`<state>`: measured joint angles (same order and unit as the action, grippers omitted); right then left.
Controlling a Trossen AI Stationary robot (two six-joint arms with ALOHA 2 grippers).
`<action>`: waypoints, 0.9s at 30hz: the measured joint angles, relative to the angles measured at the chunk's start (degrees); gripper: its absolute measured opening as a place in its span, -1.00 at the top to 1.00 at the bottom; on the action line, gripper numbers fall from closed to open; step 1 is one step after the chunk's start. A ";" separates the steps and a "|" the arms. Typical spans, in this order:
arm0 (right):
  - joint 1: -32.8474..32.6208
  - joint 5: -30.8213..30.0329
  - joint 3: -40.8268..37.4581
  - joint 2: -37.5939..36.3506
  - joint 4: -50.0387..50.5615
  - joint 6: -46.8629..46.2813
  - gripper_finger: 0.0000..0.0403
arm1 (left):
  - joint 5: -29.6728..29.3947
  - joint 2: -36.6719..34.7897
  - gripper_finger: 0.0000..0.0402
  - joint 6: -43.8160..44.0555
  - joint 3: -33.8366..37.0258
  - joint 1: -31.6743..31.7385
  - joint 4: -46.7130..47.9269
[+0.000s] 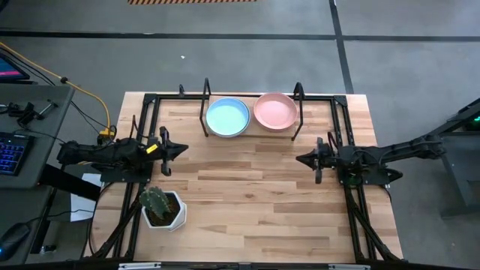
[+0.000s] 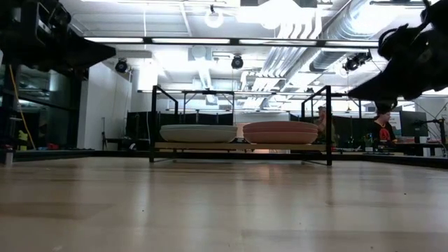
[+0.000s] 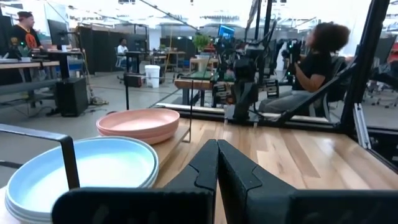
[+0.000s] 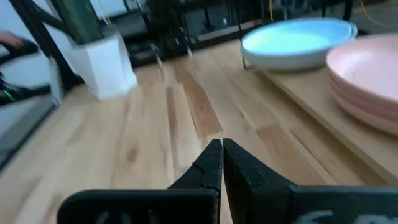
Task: Place and stack plates onto a shelf
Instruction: Return to Home Position
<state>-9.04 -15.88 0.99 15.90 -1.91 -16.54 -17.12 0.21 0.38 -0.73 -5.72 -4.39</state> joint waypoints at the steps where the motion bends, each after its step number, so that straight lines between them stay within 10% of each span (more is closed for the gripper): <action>1: -0.18 0.00 0.00 -1.09 0.00 0.00 1.00 | -0.02 -0.02 1.00 0.00 0.00 0.00 -0.15; 10: -0.38 -0.09 0.05 -15.91 -0.60 -0.02 1.00 | -0.02 0.00 1.00 0.00 0.00 0.00 0.08; 27: -0.76 -0.18 -0.42 -15.89 -1.46 0.05 1.00 | 0.01 0.00 1.00 0.00 0.00 0.00 0.43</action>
<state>-9.80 -16.06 0.58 0.01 -3.37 -16.49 -17.12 0.21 0.38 -0.73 -5.72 -3.97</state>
